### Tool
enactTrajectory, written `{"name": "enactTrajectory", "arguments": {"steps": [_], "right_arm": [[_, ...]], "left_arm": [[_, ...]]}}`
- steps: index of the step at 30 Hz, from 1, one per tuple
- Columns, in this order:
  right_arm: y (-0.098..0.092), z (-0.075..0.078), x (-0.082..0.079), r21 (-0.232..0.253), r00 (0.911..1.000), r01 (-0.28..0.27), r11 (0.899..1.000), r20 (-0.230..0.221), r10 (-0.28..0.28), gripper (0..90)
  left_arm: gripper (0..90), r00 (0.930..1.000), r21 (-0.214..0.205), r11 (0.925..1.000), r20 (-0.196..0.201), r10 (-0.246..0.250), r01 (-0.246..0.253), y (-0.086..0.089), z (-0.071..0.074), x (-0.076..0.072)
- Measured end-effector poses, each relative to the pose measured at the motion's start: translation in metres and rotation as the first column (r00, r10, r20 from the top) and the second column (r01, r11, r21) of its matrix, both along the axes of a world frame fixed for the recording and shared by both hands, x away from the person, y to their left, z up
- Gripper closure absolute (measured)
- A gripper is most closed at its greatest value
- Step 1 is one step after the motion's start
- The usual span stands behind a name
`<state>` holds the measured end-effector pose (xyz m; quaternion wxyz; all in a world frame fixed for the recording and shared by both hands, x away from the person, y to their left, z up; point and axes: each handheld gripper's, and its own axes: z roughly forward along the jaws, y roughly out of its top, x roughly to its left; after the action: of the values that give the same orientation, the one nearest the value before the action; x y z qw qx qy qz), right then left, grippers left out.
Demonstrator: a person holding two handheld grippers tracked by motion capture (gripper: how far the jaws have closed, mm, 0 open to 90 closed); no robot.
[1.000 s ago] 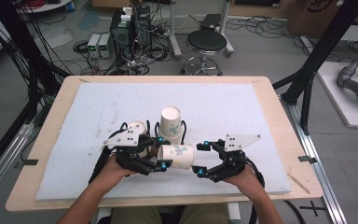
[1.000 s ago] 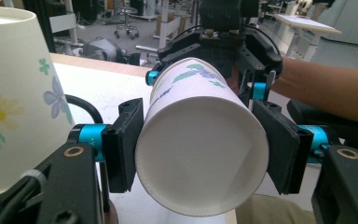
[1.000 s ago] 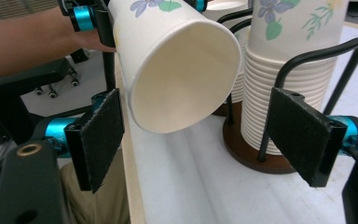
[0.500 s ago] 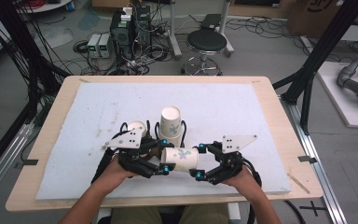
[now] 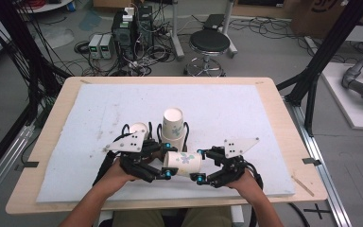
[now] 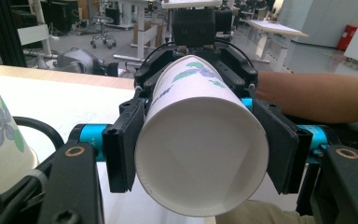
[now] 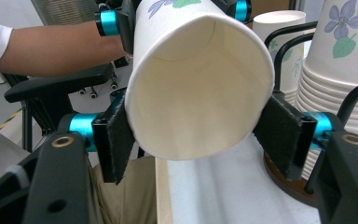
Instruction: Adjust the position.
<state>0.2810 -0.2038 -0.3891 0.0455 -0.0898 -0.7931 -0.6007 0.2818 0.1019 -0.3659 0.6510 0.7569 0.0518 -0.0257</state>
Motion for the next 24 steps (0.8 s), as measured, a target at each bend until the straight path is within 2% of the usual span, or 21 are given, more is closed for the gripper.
{"name": "enactTrajectory", "arguments": {"steps": [4,9,10,12,13,17,21,24], "right_arm": [[-0.001,0.001,0.000,0.000,1.0000,-0.001,1.000,0.008,0.001,38.1],[-0.002,0.002,0.000,-0.021,1.0000,-0.003,1.000,0.000,0.003,40.3],[-0.003,0.003,0.000,-0.027,1.0000,-0.004,1.000,-0.006,0.003,40.4],[-0.003,0.004,0.000,-0.040,1.0000,-0.002,0.999,-0.001,0.002,40.5],[-0.003,0.005,0.000,-0.056,1.0000,-0.002,0.998,0.007,0.002,40.5],[-0.004,0.010,0.001,-0.091,0.9998,0.014,0.996,0.013,-0.013,40.5],[-0.004,0.020,0.003,-0.169,0.9993,0.028,0.985,0.029,-0.023,40.5],[-0.001,0.030,0.005,-0.253,0.9987,0.031,0.967,0.047,-0.020,40.5]], "left_arm": [[37.1,1.0000,0.002,1.0000,-0.003,0.004,-0.004,0.000,0.000,0.000],[36.4,0.9998,0.035,0.9993,-0.011,0.015,-0.015,-0.002,-0.001,-0.002],[33.3,0.9991,0.056,0.9978,-0.019,0.038,-0.037,-0.003,-0.001,-0.003],[19.3,0.9959,0.097,0.9922,-0.037,0.083,-0.079,-0.006,-0.001,-0.004],[15.2,0.9955,0.116,0.9897,-0.033,0.089,-0.084,-0.006,-0.001,-0.004],[15.0,0.9962,0.148,0.9856,-0.019,0.085,-0.082,-0.005,0.001,-0.006],[15.1,0.9958,0.191,0.9775,0.005,0.091,-0.091,-0.003,0.007,-0.007],[15.2,0.9944,0.221,0.9695,0.017,0.104,-0.105,-0.001,0.011,-0.006]]}}
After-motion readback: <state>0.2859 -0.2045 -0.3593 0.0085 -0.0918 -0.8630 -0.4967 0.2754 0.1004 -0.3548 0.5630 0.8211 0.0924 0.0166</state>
